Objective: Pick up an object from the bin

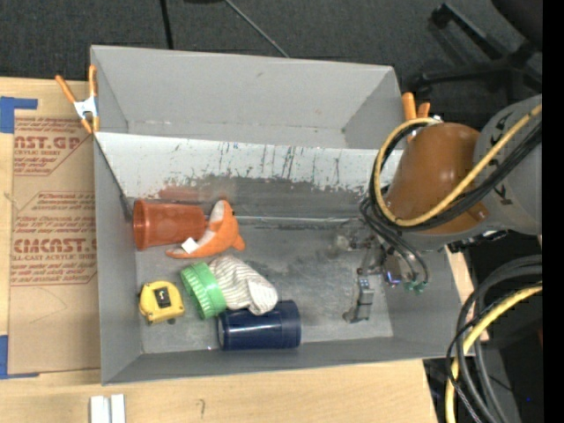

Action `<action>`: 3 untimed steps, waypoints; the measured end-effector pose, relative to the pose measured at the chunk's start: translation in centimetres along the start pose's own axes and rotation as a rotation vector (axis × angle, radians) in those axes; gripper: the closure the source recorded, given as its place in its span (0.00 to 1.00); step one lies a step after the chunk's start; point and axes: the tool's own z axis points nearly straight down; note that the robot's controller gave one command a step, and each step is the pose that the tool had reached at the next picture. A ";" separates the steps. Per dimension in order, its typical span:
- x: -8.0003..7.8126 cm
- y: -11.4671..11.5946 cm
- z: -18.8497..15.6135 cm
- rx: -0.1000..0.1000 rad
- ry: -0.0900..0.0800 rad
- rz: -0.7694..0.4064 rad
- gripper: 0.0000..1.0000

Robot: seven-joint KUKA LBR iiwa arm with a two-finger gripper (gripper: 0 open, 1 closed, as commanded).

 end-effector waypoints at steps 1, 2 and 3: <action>0.5 2.4 3.1 0.002 -0.007 -0.059 0.00; -0.4 10.9 8.0 -0.001 0.000 -0.090 1.00; -0.4 10.8 8.0 -0.001 0.000 -0.090 1.00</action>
Offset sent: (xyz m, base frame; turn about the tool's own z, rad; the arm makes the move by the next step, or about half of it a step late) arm 0.0040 0.1073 -0.0793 -0.0889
